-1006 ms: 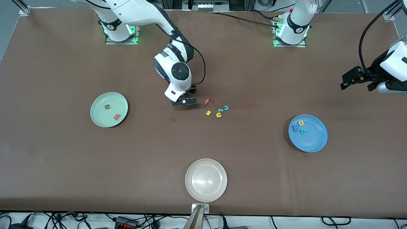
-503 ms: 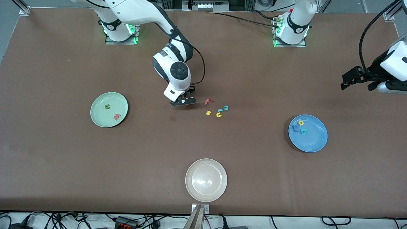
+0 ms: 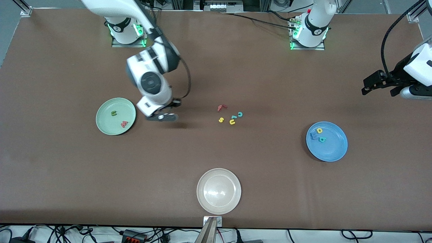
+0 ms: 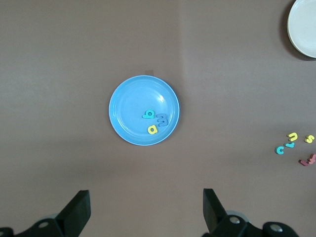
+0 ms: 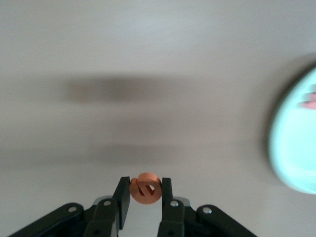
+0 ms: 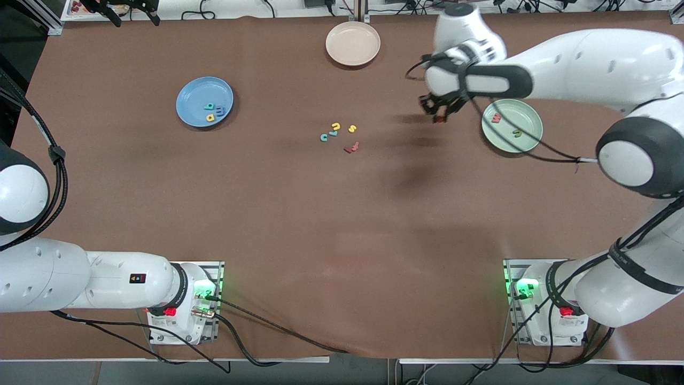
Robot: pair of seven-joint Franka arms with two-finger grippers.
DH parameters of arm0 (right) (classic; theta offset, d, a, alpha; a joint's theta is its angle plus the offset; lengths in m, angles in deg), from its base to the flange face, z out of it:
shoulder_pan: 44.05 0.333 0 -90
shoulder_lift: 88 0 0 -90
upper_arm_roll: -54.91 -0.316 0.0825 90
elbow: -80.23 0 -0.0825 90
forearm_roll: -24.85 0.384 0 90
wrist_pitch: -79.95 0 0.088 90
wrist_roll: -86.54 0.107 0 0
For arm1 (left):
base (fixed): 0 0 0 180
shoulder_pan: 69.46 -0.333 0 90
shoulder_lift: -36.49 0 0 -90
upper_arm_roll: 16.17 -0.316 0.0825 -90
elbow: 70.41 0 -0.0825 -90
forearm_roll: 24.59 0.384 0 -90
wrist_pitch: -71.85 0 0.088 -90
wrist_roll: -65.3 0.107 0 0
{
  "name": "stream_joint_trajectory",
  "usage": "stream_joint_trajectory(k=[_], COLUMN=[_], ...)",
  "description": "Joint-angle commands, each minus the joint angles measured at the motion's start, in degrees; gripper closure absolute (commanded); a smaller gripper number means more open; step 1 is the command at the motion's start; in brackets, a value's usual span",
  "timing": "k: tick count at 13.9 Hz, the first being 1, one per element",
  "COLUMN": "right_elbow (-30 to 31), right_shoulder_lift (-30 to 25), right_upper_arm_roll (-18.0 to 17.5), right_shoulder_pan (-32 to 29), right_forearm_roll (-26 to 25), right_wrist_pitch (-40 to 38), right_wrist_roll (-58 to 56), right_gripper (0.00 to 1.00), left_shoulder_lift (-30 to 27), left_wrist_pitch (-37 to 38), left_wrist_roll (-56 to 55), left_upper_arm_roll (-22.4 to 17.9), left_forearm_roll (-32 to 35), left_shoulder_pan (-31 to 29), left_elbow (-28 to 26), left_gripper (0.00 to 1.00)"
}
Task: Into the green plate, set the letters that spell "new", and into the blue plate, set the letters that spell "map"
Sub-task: 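Carry the orange letter to the green plate and open the right gripper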
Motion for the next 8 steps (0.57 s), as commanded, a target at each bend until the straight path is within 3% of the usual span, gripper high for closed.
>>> stream_joint_trajectory(k=[1,8], right_elbow=[1.9,6.0], right_shoulder_lift=[-0.3,2.0], right_upper_arm_roll=[-1.0,-1.0], right_shoulder_pan=[-11.5,-20.1], right_forearm_roll=[-0.2,-0.8], right_wrist_pitch=[-1.8,-1.2], right_wrist_roll=[-10.4,-17.4], right_gripper=[0.83,0.81], left_shoulder_lift=[0.0,0.0], left_wrist_pitch=[1.3,1.3], left_wrist_roll=[1.5,1.5], left_upper_arm_roll=[-0.3,-0.3], left_forearm_roll=[-0.4,-0.4], left_shoulder_pan=[0.2,0.2], left_elbow=[1.1,1.1], left_gripper=[0.00,0.00])
